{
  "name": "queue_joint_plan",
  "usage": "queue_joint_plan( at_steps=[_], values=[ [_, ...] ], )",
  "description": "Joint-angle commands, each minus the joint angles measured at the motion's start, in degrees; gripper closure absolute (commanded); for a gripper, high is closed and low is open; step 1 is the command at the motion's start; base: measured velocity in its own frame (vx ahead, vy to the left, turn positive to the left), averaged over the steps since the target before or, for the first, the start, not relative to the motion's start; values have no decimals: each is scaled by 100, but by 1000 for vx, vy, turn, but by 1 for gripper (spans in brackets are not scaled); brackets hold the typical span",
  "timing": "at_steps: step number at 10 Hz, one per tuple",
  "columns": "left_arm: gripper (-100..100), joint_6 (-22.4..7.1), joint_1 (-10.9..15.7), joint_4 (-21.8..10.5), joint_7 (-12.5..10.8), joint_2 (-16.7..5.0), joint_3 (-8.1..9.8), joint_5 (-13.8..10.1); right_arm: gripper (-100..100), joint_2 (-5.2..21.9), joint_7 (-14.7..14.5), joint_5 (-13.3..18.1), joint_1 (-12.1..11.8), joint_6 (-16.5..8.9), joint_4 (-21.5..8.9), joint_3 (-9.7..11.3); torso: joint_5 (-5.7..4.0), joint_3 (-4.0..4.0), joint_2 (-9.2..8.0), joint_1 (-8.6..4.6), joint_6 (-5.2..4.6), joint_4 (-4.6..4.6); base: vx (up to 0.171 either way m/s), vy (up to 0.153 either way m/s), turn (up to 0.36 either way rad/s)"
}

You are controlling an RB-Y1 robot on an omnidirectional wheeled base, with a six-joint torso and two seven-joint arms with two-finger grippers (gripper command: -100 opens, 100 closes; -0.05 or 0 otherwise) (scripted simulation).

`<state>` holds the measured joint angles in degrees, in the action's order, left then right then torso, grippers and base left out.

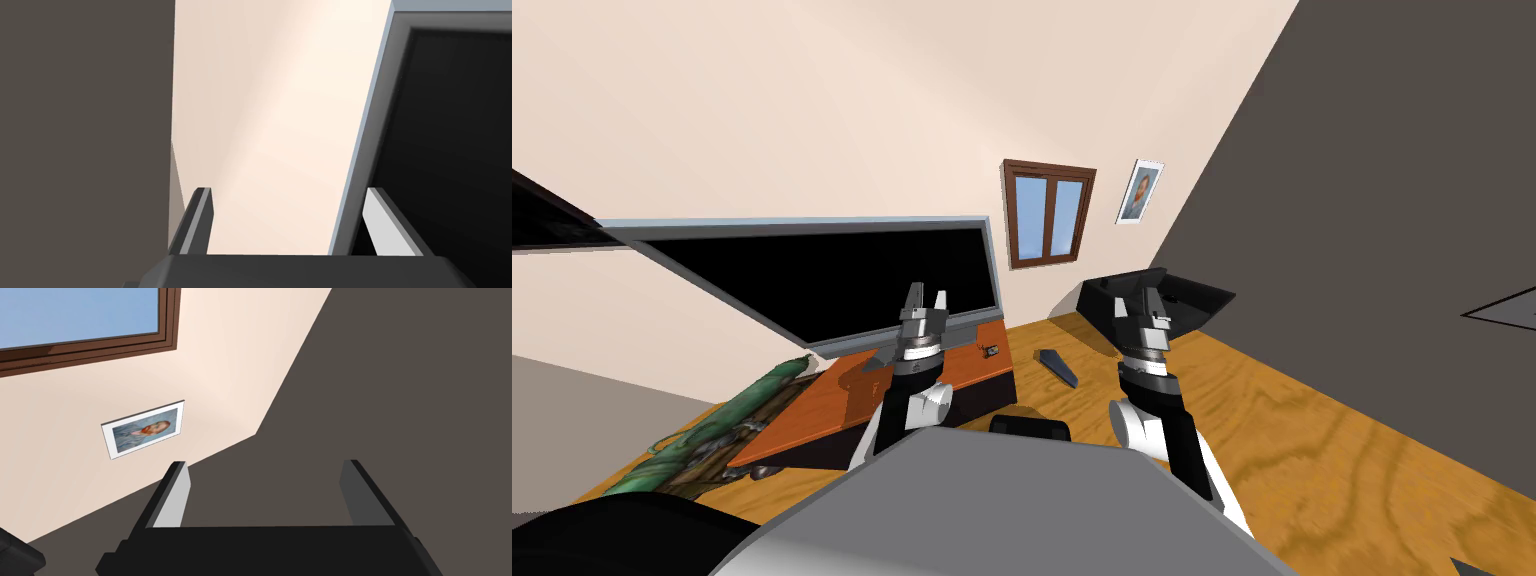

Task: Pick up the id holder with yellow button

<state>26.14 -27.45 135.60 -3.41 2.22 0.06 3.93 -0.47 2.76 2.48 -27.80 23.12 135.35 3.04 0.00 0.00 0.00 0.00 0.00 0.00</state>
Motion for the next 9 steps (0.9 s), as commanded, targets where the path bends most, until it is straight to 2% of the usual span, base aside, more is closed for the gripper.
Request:
queue_joint_plan(
  at_steps=[1, 4, 8, 9],
  values=[
    [-100, -1, -9, -144, 51, -216, 37, -5, 0, 0, 0, 0, 0, 0, 0, 0, 0, 0, 0, 0, 0, 0, 16, -36, 11],
    [-100, -6, -34, -510, 155, -546, 109, -11, 0, 0, 0, 0, -1, 0, 0, 0, -4, -11, 20, -21, 0, 4, 46, -59, 13],
    [-100, 8, -73, -1199, 313, -992, 274, -15, 0, -1, 0, 0, 0, 0, 0, 1, -6, -9, 15, -28, 0, 4, 35, -76, -3],
    [-100, 8, -73, -1287, 313, -992, 274, -15, 0, -1, 0, 0, 0, 0, 0, 1, -7, -9, 16, -29, 0, 4, 26, -46, 2]
  ],
)
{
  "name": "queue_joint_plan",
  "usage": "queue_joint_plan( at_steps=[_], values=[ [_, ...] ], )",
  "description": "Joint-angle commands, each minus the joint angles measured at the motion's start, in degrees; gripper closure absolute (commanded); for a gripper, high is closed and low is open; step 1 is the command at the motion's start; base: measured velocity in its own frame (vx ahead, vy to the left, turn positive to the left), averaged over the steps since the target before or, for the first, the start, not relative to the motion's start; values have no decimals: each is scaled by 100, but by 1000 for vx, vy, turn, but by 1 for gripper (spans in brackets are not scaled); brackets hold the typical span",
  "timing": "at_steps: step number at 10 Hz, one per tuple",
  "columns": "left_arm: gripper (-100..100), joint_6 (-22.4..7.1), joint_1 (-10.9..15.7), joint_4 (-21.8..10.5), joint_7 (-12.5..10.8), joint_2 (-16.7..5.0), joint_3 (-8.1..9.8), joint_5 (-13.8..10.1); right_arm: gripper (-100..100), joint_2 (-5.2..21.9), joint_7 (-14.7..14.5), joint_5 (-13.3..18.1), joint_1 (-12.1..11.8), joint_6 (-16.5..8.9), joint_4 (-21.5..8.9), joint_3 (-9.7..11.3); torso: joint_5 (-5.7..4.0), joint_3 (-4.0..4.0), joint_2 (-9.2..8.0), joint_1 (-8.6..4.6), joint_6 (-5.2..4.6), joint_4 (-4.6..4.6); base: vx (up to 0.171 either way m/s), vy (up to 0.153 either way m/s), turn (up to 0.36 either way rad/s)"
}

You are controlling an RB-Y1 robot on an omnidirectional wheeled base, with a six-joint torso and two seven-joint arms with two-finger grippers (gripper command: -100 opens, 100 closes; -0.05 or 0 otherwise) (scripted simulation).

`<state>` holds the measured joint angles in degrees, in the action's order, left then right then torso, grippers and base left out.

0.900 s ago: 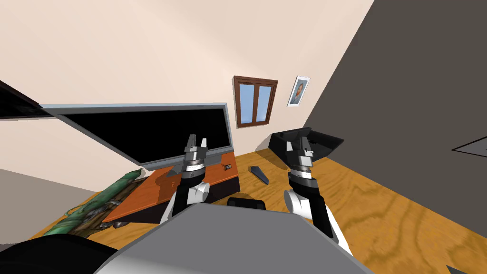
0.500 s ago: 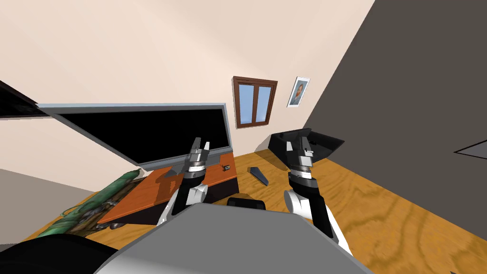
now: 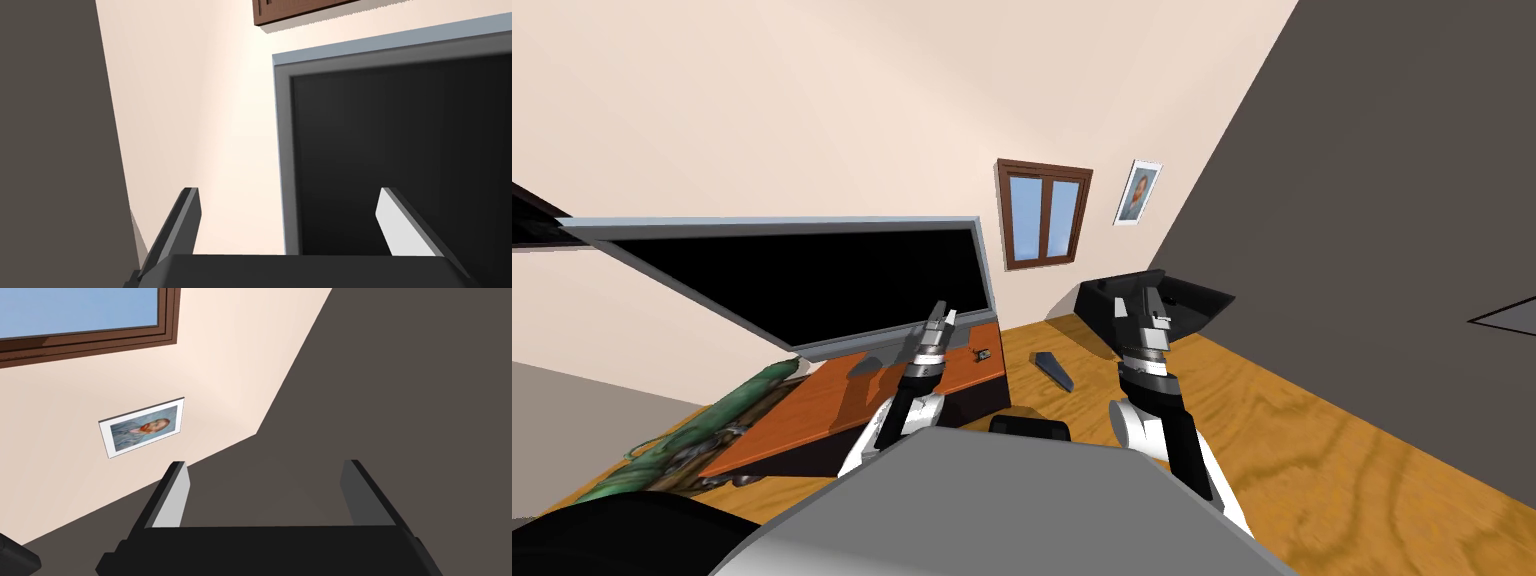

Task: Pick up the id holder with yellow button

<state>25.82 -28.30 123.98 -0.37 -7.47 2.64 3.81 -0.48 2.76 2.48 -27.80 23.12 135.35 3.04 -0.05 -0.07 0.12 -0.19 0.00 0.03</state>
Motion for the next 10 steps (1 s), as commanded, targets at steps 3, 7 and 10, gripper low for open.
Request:
queue_joint_plan(
  at_steps=[3, 7, 10],
  values=[
    [-100, 64, -3, -623, 71, -249, 123, -1, 0, 0, 0, 0, 0, 0, 0, 0, 2, 3, -4, 9, 0, -1, 15, -29, -21],
    [-100, 96, -11, -1190, 110, -478, 229, 12, 0, 0, 0, 0, 0, 0, 0, 0, 3, 3, -4, 11, 0, -1, 18, -27, -28],
    [-100, 134, -11, -1691, 123, -710, 320, 37, 0, 0, 0, 0, 0, 0, 0, 0, 3, 4, -6, 16, 1, -2, 19, -18, -51]
  ],
)
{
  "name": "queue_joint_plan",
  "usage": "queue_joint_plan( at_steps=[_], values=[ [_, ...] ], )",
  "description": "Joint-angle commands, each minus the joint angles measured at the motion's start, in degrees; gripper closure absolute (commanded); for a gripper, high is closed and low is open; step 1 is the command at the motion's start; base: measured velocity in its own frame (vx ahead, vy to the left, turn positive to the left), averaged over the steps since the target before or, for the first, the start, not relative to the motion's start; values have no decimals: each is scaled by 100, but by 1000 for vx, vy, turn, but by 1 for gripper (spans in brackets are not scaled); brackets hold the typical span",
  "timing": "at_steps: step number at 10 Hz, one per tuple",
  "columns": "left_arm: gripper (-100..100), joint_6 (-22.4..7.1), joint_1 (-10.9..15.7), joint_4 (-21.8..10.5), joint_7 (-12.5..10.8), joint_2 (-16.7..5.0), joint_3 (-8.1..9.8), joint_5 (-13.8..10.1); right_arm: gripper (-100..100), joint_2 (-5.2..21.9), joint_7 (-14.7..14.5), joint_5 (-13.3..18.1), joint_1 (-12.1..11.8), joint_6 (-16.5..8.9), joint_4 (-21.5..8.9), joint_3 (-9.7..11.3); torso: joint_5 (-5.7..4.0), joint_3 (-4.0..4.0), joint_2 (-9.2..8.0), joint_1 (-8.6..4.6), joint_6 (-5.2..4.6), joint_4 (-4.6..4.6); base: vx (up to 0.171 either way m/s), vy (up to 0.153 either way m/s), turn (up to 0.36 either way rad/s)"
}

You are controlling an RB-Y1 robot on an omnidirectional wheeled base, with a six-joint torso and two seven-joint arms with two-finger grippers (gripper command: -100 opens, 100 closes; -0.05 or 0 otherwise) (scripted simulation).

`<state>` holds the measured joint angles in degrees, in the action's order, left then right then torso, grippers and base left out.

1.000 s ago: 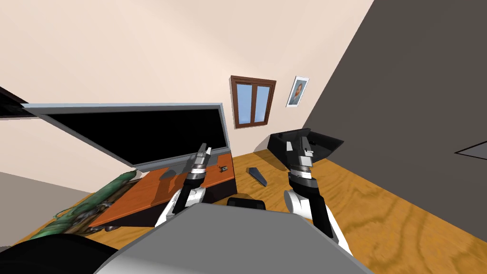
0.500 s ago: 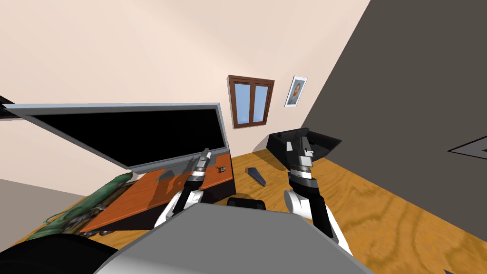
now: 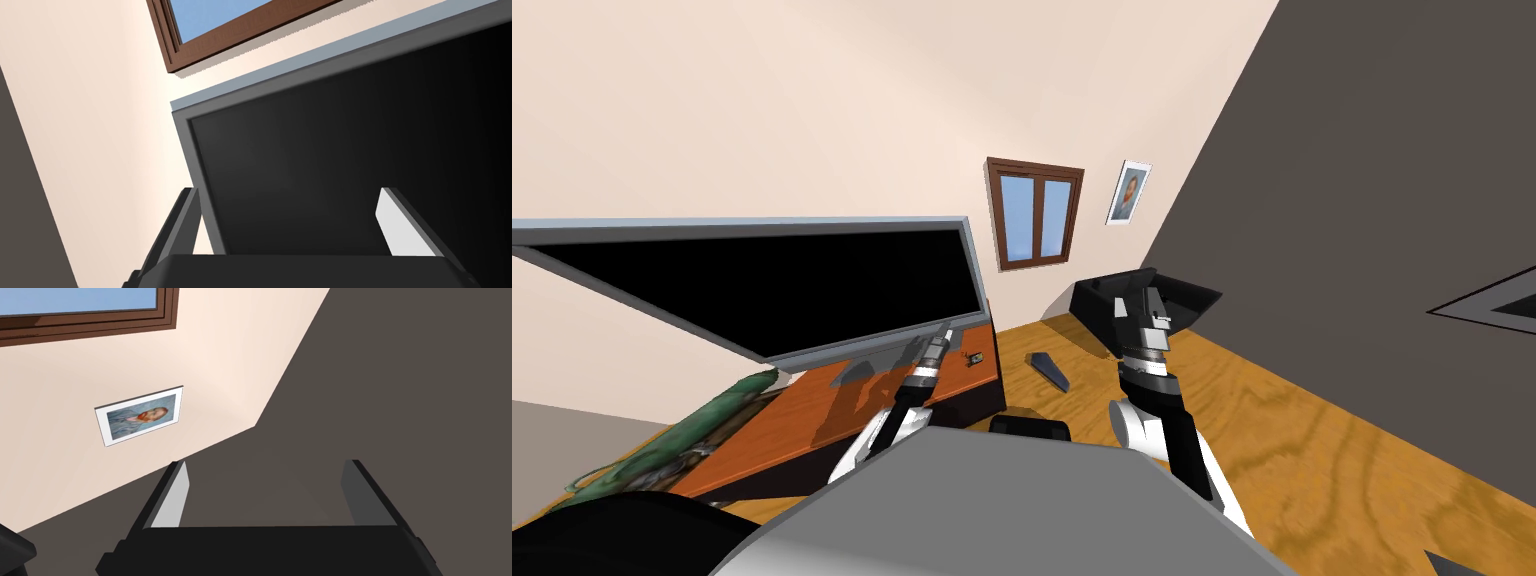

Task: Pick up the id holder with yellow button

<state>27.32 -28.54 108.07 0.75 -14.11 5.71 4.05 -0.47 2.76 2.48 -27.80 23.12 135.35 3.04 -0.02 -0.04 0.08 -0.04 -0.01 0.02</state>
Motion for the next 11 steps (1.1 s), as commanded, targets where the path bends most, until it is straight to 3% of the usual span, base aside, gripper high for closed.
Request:
queue_joint_plan(
  at_steps=[1, 4, 9, 11],
  values=[
    [-100, -15, 13, -227, 10, -46, 13, 13, 0, 0, 0, 0, 0, 0, 0, 0, 0, 0, 0, 0, 0, 0, 15, -17, -28],
    [-100, 25, 25, -755, -4, -270, 76, 52, 0, 0, 0, 0, 0, 0, 0, 0, -1, 0, -1, -2, 1, 0, 21, -26, -67],
    [-100, 45, 33, -1259, -21, -378, 95, 77, 0, 0, 0, 0, 0, 0, 0, 0, 0, 0, 0, 0, 1, 0, 17, -14, -34],
    [-100, 64, 43, -1621, -43, -482, 107, 106, 0, 0, 0, 0, 0, 0, 0, 0, 0, 0, -1, 1, 0, 0, 23, -16, -83]
  ],
)
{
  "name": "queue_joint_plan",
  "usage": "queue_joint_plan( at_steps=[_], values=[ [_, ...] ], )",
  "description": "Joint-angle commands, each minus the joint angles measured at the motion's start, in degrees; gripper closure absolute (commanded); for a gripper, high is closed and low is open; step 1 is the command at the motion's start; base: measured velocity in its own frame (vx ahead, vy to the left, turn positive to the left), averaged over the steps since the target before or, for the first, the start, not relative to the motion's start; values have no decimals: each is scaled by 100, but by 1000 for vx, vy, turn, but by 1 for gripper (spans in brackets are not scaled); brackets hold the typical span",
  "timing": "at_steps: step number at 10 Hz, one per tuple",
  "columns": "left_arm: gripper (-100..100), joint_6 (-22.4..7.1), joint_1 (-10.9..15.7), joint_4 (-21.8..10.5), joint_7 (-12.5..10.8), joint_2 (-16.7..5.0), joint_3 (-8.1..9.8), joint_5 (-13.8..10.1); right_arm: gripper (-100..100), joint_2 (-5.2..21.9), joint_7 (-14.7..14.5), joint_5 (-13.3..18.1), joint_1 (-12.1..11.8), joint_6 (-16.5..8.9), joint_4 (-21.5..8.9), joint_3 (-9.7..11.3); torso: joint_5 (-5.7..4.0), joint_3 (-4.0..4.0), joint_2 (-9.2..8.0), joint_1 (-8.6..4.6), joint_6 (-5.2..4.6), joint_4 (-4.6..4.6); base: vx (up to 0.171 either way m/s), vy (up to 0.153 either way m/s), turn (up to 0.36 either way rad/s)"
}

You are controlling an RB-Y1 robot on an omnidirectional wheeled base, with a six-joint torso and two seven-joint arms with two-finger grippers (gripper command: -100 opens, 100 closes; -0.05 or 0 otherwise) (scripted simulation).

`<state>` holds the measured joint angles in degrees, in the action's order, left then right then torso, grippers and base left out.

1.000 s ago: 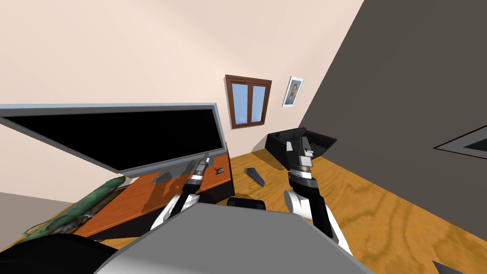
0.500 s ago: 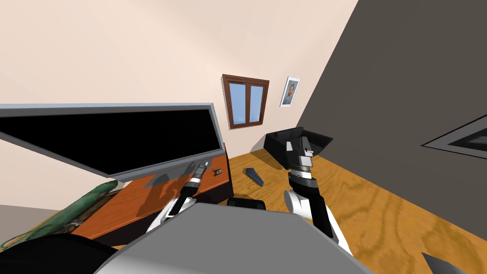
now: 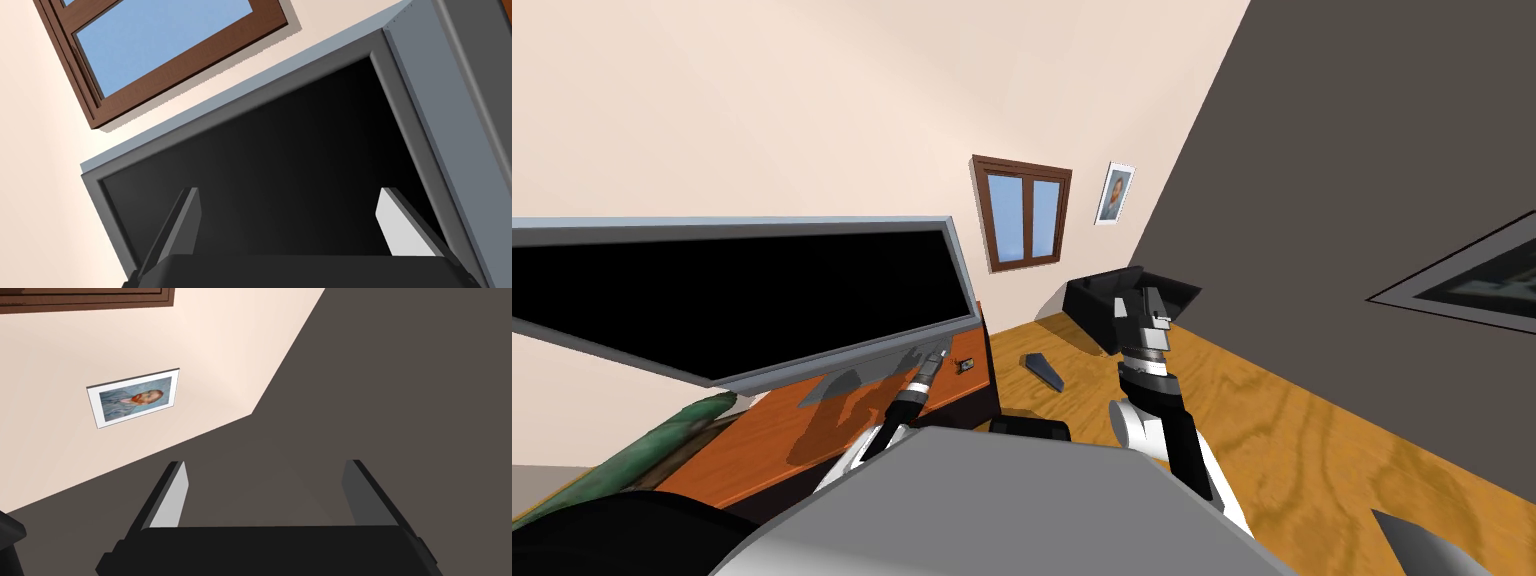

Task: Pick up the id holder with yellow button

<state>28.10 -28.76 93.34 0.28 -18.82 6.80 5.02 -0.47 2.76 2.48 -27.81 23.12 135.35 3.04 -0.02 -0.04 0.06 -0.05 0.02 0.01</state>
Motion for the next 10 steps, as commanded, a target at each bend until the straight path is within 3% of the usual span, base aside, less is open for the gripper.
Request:
queue_joint_plan(
  at_steps=[1, 3, 10],
  values=[
    [-100, 6, 77, -286, -23, -111, 4, 39, 0, 0, 0, 0, 0, 0, 0, 0, 0, 0, 0, 0, 0, 0, 31, -23, -104],
    [-100, 6, 77, -514, -23, -111, 4, 39, 0, 0, 0, 0, 0, 0, 0, 0, 0, -3, 5, 0, -1, 1, 23, -12, -21],
    [-100, 101, 146, -1787, -175, -457, 4, 173, 0, 0, 0, 0, 0, 0, 0, 0, 0, 1, -2, 1, 0, -1, 24, -15, -88]
  ],
)
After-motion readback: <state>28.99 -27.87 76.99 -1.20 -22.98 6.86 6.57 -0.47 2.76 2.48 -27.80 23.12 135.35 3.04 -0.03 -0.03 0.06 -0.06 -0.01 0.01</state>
